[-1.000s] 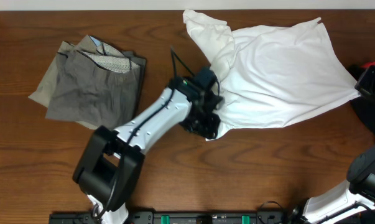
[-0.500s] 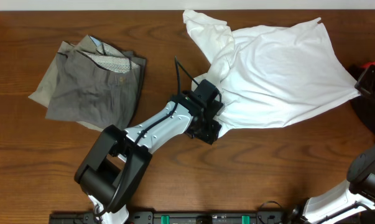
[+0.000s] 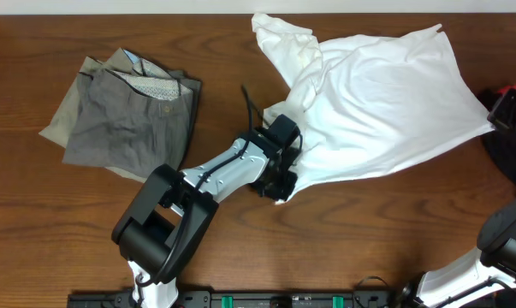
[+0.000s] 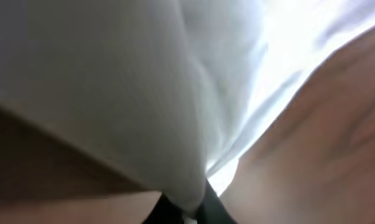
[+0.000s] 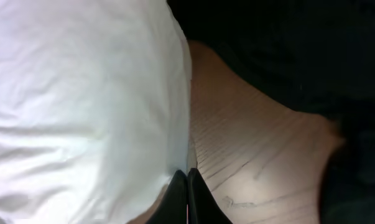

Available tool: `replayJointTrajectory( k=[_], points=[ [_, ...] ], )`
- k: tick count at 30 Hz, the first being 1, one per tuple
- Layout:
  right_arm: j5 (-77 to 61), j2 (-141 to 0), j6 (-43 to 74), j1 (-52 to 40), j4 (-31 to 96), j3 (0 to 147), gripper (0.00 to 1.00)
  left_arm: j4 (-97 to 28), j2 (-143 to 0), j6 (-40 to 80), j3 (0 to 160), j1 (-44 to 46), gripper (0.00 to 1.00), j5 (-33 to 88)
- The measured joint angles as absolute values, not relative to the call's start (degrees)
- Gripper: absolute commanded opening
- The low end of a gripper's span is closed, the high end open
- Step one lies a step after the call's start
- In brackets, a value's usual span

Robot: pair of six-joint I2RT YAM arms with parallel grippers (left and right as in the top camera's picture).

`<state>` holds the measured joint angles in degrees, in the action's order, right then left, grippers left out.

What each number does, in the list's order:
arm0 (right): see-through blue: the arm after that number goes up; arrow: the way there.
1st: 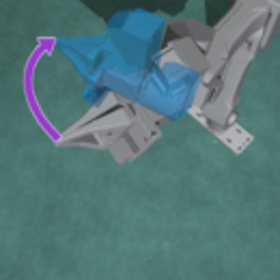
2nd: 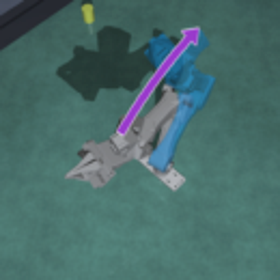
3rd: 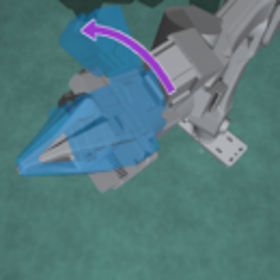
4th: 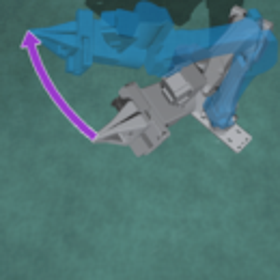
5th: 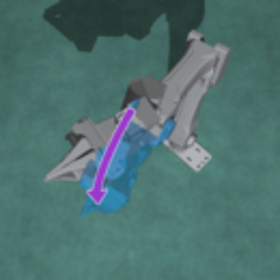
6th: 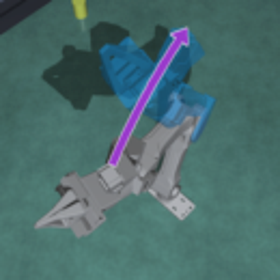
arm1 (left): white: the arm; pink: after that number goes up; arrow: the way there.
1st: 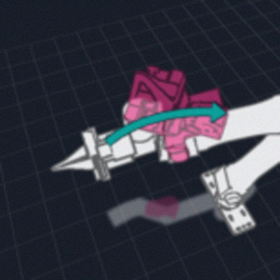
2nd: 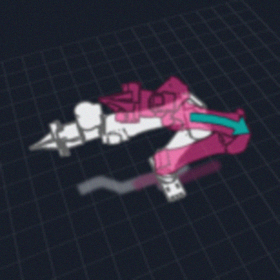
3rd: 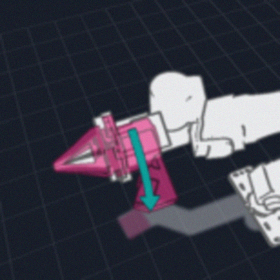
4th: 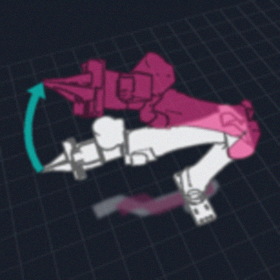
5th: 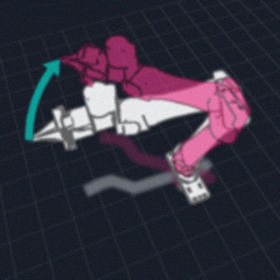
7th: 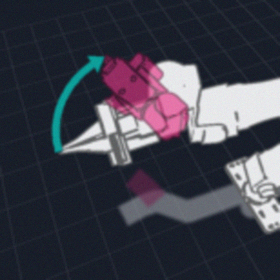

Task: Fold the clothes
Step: 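Grasp the shirt's lower-left edge with the left gripper and pull it down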

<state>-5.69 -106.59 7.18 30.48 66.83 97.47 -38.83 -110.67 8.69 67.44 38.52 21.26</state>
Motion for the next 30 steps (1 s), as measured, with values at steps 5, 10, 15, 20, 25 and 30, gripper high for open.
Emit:
replayJointTrajectory(
  k=[5,10,15,20,25,30],
  points=[
    [-6.04,-106.59,7.18,30.48,67.02,97.47,0.01,-51.05,-110.13,15.25,67.51,36.67,0.06,21.76],
    [-6.74,-106.59,7.18,30.3,67.57,97.45,0.01,-59.46,-107.13,21.02,67.53,34.13,0.06,22.52],
    [-6.63,-106.59,7.18,30.2,67.79,97.43,0.01,-62.39,-105.8,22.94,67.53,34.24,0.06,23.35],
    [-6.33,-106.59,7.16,30.2,67.75,97.45,0.01,-64.99,-105.8,23.79,67.53,34.22,0.17,23.79],
    [-5.78,-106.59,7.16,30.2,67.7,97.45,0.01,-66.89,-105.8,24.16,67.53,34.22,0.34,23.75],
    [-5.48,-106.59,7.11,30.2,67.64,97.45,0.23,-67.72,-105.27,22.81,67.53,34.22,0.38,23.75]
  ],
)
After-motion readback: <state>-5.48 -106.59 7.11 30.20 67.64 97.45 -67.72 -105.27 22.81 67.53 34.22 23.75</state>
